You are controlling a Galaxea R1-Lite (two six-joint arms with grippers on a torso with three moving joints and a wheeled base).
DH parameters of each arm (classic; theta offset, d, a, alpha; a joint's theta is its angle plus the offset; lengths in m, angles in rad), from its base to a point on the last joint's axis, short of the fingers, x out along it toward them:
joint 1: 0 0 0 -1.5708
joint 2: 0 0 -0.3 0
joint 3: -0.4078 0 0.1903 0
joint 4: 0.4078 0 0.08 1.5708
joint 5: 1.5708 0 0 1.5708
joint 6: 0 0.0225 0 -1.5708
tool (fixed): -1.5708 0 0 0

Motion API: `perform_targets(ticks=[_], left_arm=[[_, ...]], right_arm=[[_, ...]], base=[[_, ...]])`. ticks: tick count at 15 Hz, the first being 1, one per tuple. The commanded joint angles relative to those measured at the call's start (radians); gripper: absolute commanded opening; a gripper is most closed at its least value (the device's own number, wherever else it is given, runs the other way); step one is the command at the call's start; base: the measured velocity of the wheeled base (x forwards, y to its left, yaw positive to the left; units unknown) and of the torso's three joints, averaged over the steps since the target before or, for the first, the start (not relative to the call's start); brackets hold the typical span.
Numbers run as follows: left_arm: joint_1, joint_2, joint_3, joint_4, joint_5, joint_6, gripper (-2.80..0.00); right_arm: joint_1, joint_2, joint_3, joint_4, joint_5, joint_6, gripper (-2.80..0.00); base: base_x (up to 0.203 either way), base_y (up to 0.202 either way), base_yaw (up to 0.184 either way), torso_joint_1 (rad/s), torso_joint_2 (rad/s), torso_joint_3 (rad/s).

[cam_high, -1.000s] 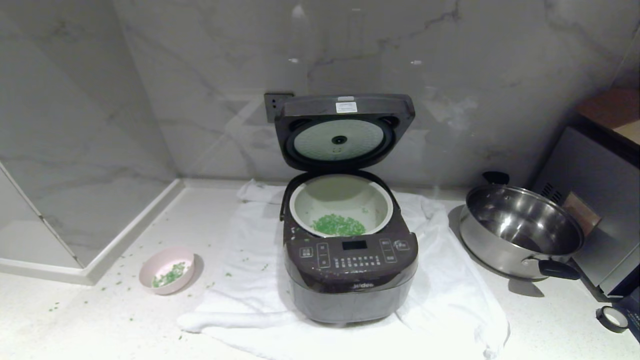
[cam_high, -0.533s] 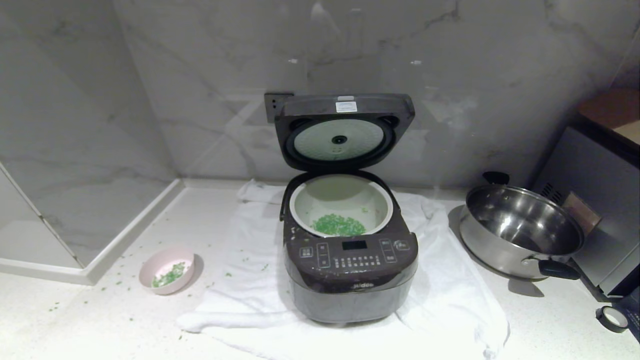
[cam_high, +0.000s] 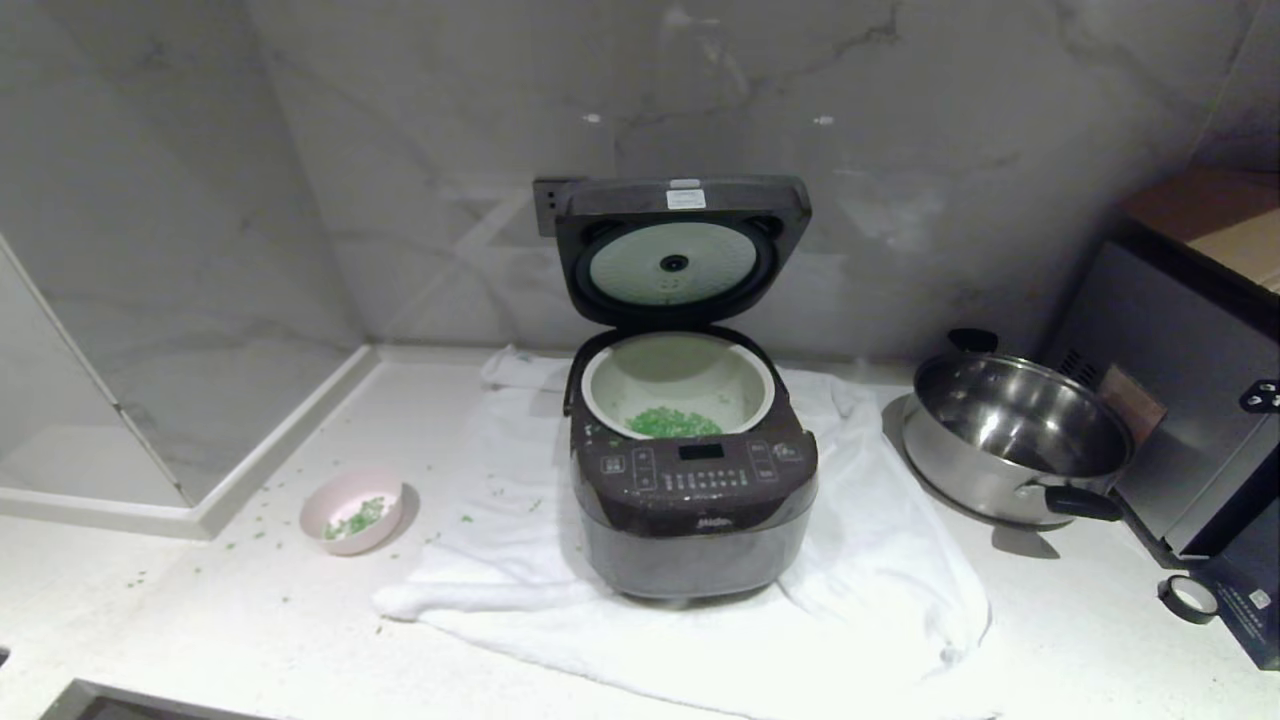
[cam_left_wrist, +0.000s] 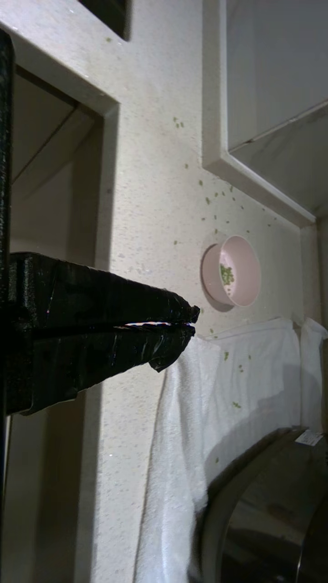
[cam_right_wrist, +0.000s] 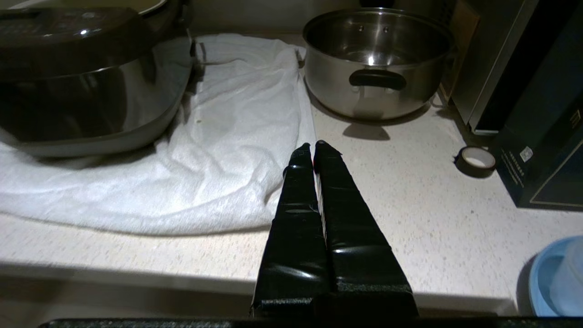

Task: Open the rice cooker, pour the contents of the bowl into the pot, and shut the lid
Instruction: Turn on the tap

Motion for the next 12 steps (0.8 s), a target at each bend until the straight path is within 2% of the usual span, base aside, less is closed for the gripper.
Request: perform_targets(ticks=[1,3,12], left_arm=[[0.0,0.0,0.001,0.001,0.0,0.001,-2.8],[0.0,0.0,0.001,0.001,0.0,-0.001,-2.8],[0.0,0.0,-0.001,0.001,-0.005,-0.005,-2.8]], right_arm=[[0.0,0.0,0.0,0.0,0.0,0.0,-2.8],[0.0,0.0,0.0,0.0,0.0,-0.001,-2.8],[0.0,0.0,0.0,0.0,0.0,-0.001,-2.8]], base=[[-0.204,0.0,-0.003,-0.001,0.0,-0.001],[-0.147,0.0,-0.002,-0.002,0.0,0.004],[0.0,-0.001,0.006,0.004,0.0,-0.001]])
